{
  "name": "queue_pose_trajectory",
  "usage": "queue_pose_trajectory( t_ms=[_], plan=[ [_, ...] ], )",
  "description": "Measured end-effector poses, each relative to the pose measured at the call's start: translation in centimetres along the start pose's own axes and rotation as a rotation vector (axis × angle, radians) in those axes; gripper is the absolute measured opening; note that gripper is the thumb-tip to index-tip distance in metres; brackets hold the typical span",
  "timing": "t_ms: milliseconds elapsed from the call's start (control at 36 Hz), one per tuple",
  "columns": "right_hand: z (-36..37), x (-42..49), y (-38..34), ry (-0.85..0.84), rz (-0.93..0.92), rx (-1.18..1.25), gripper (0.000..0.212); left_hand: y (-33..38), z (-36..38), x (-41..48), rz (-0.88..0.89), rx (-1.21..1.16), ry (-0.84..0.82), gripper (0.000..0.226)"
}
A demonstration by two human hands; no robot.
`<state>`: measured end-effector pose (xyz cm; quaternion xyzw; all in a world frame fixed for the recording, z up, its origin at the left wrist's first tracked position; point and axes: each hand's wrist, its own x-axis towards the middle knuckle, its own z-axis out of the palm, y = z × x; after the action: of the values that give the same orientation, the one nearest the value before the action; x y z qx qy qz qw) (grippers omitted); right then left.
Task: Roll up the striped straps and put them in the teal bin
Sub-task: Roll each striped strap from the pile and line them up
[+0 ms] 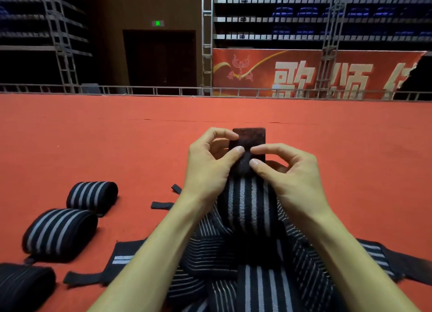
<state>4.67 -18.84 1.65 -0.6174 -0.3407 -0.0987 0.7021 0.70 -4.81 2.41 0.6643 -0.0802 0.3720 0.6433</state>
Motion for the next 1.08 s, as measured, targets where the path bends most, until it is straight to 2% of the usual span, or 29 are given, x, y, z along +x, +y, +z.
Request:
queue_pose_trajectory(
  t_ms=[333, 500, 611, 750, 917, 1083],
  plan=[
    [-0.3, 0.1, -0.7, -0.039, -0.002, -0.078, 0.017, 0.4, -0.9, 0.1, 0.086, 0.093, -0.033, 0.027],
    [-0.4, 0.0, -1.0, -0.035, 0.009, -0.076, 0.019, 0.5, -1.1, 0.1, 0.119, 0.156, -0.045, 0.024],
    [-0.5, 0.0, -1.4, -0.05, 0.013, -0.08, 0.023, 0.7, -1.1, 0.2, 0.165, 0.183, -0.041, 0.031],
    [-0.2, 0.2, -2.0, 0.019, -0.017, 0.049, 0.028, 0.8, -0.9, 0.0, 0.2, 0.224, -0.062, 0.033],
    [-0.5, 0.4, -1.7, 0.075, -0.108, -0.05, 0.031, 0.9, -0.4, -0.3, 0.194, 0.221, -0.076, 0.033],
    [-0.5, 0.5, -1.6, 0.071, -0.156, -0.087, 0.032, 1.4, -0.4, -0.5, 0.105, 0.138, -0.12, 0.027]
  ],
)
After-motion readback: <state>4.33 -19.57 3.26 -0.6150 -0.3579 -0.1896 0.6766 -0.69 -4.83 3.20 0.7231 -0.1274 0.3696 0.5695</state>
